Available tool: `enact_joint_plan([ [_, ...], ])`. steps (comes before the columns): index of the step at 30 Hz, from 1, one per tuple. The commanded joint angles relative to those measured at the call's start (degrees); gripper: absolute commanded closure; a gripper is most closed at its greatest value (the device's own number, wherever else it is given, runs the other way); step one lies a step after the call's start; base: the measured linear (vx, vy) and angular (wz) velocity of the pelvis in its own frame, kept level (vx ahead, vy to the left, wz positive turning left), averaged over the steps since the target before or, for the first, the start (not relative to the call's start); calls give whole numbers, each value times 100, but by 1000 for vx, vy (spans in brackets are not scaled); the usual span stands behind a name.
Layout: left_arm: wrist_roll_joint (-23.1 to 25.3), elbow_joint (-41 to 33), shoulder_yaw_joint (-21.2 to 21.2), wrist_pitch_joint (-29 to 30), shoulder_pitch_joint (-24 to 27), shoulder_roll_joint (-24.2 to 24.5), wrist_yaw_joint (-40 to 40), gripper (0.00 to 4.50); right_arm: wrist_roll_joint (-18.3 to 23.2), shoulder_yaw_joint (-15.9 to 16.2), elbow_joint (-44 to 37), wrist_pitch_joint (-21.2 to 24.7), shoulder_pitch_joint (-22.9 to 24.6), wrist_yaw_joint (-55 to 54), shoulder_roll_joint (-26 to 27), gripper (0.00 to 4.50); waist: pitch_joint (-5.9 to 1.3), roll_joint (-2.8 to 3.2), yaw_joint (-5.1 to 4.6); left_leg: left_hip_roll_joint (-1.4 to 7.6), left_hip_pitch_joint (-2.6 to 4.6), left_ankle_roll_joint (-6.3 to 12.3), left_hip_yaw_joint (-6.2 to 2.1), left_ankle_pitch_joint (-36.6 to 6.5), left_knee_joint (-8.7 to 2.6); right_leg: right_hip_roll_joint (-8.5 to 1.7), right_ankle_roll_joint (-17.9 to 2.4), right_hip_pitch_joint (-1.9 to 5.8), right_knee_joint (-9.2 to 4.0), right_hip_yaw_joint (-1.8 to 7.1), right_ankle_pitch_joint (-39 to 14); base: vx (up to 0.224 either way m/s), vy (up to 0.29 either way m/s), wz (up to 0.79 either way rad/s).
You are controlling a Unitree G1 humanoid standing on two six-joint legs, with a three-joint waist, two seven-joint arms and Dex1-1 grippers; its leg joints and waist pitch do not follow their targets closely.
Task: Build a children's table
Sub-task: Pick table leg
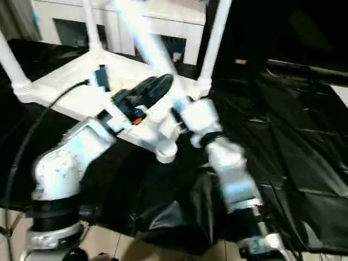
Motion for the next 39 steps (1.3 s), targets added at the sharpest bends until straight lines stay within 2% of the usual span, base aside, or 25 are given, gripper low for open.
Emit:
enact_joint_plan([
  [1, 165, 124, -28, -64, -54, -43, 195, 0, -174, 33, -168, -121, -40, -212, -14, 265, -393, -59, 2, 33, 60, -118, -57, -1454, -409, -147, -211, 317, -465, 146, -2006, 0, 0, 0],
  [2, 214, 170, -9, -99, -64, -71, 272, 0, -256, 83, -165, -130, -51, -271, -17, 265, -398, -56, 1, 39, 73, -109, -57, -1433, -405, -137, -201, 304, -463, 146, -1932, 0, 0, 0],
  [3, 397, 352, 95, -269, -131, -169, 572, 0, -637, 247, -177, -333, -83, -564, -58, 265, -396, -57, 0, 35, 62, -110, -56, -1401, -402, -132, -205, 309, -458, 146, -1847, 0, 0, 0],
  [6, 570, 491, 187, -456, -181, -264, 848, 0, -699, 288, -176, -353, -78, -634, -16, 265, -406, -64, -12, 24, 52, -99, -56, -1361, -391, -123, -163, 322, -442, 142, -1678, 0, 0, 0],
  [10, 536, 580, 313, -810, -226, -448, 1160, 0, -1330, 603, -62, -599, -95, -1006, -31, 265, -424, -63, 8, 40, 70, -65, -60, -1228, -384, -129, -326, 325, -395, 147, -1290, 0, 0, 0],
  [11, 537, 619, 367, -936, -251, -544, 1306, 0, -1619, 740, -34, -641, -125, -1236, -53, 265, -417, -77, 6, 40, 66, -78, -57, -1169, -382, -121, -400, 326, -379, 148, -1120, 0, 0, 0],
  [13, 587, 721, 465, -1067, -294, -676, 1571, 0, -1892, 862, -4, -655, -173, -1473, -62, 265, -418, -75, -2, 35, 66, -83, -56, -1165, -382, -117, -420, 340, -360, 150, -1051, 0, 0, 0],
  [14, 633, 787, 515, -1140, -316, -738, 1714, 29, -1996, 910, 12, -618, -195, -1552, -56, 265, -416, -74, -5, 32, 67, -88, -56, -1167, -383, -114, -424, 340, -363, 151, -1034, 0, 0, 0],
  [17, 640, 981, 734, -1431, -438, -930, 2058, 39, -2411, 1091, 87, -529, -277, -1784, -98, 265, -415, -71, -6, 28, 94, -86, -50, -1286, -379, -105, -429, 335, -368, 157, -1013, 0, 0, 0],
  [18, 640, 981, 734, -1431, -438, -930, 2058, 67, -2411, 1091, 87, -529, -277, -1784, -98, 265, -408, -74, -13, 19, 87, -94, -47, -1312, -381, -100, -422, 338, -375, 158, -1036, 0, 0, 0],
  [21, 389, 1074, 901, -1556, -567, -1092, 2200, 79, -2641, 1153, 236, -509, -349, -1973, -75, 265, -411, -71, -5, 26, 95, -91, -51, -1356, -379, -112, -446, 337, -363, 163, -1031, 0, 0, 0],
  [22, 302, 1090, 936, -1567, -585, -1147, 2276, 82, -2694, 1157, 281, -504, -368, -2040, -64, 265, -413, -53, -3, 27, 100, -113, -54, -1347, -379, -109, -474, 332, -355, 162, -1002, 0, 0, 0],
  [23, 235, 1098, 965, -1571, -591, -1194, 2352, 105, -2758, 1169, 304, -484, -386, -2107, -64, 265, -412, -64, -13, 23, 103, -112, -48, -1379, -375, -107, -489, 331, -355, 162, -1006, 0, 0, 0],
  [24, 210, 1107, 975, -1584, -594, -1211, 2410, 105, -2791, 1172, 320, -465, -398, -2153, -62, 265, -411, -61, -12, 25, 100, -120, -50, -1398, -375, -105, -492, 334, -354, 161, -1026, 0, 0, 0],
  [27, 21, 1152, 1024, -1647, -600, -1312, 2681, 121, -2957, 1182, 414, -359, -471, -2382, -47, 265, -414, -24, -12, 24, 112, -148, -52, -1430, -374, -100, -481, 327, -355, 163, -1001, 0, 0, 0],
  [28, 21, 1152, 1024, -1647, -600, -1312, 2681, 121, -2957, 1182, 414, -359, -471, -2382, -47, 265, -413, -28, -16, 21, 106, -158, -52, -1437, -377, -96, -489, 330, -354, 160, -995, 0, 0, 0],
  [29, -86, 1178, 1018, -1675, -589, -1363, 2795, 149, -3002, 1180, 483, -358, -510, -2452, -43, 265, -417, -10, -21, 20, 114, -174, -53, -1466, -378, -89, -494, 329, -357, 160, -969, 0, 0, 0],
  [33, -183, 1218, 1009, -1723, -590, -1379, 2885, 160, -3078, 1202, 503, -374, -506, -2495, -33, 265, -418, -15, -22, 20, 116, -183, -55, -1506, -377, -91, -487, 334, -356, 157, -988, 0, 0, 0],
  [38, -451, 1265, 895, -1826, -564, -1301, 3059, 217, -3164, 1240, 553, -385, -494, -2547, -20, 265, -421, 6, -26, 18, 124, -199, -51, -1515, -374, -83, -520, 334, -352, 158, -916, 0, 0, 0],
  [39, -476, 1277, 875, -1837, -560, -1284, 3078, 233, -3119, 1225, 571, -435, -496, -2526, -15, 209, -421, 12, -27, 17, 130, -201, -51, -1540, -375, -83, -522, 333, -354, 158, -932, 0, 0, 0],
])
